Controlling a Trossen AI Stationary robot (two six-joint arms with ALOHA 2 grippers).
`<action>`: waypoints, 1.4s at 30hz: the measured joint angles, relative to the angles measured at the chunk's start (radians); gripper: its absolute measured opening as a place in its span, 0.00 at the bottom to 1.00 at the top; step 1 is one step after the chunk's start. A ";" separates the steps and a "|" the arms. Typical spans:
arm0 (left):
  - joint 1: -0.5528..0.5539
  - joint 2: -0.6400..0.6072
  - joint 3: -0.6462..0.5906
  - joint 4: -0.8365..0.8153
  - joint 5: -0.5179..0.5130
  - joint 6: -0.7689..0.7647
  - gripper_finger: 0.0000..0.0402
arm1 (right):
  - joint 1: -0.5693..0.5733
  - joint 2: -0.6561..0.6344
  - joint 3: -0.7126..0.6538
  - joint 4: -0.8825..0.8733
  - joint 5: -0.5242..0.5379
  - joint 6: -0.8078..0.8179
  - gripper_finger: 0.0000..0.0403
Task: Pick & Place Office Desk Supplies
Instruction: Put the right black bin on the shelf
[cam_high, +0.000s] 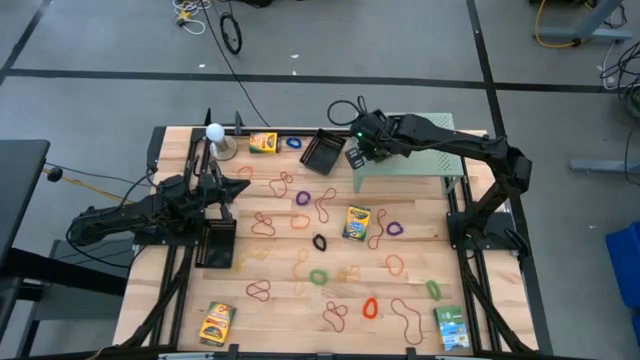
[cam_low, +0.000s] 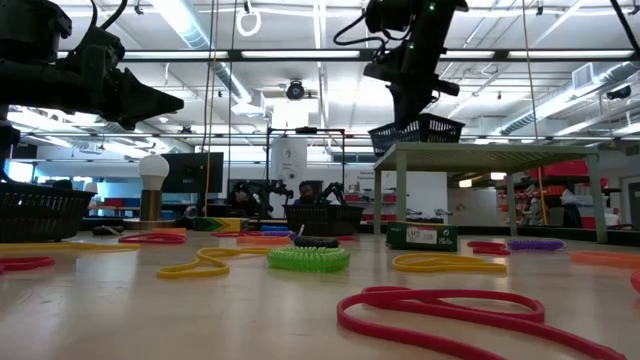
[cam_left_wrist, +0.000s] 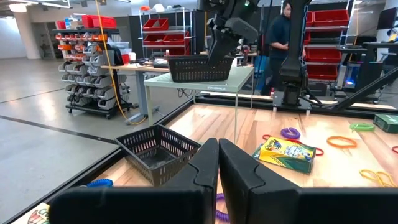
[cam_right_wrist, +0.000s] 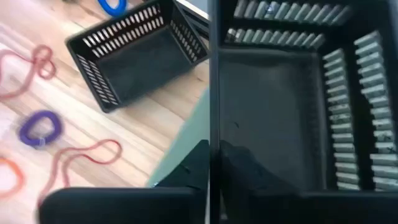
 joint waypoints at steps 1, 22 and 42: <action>0.000 0.000 0.000 0.000 0.000 0.000 0.05 | 0.000 -0.001 0.000 -0.007 0.002 -0.014 0.04; 0.000 0.000 0.000 0.000 0.000 0.000 0.05 | -0.271 -0.169 -0.001 -0.335 0.001 -1.028 0.02; 0.000 0.000 0.000 0.000 0.000 0.000 0.05 | -0.389 -0.167 -0.146 -0.386 0.122 -1.212 0.11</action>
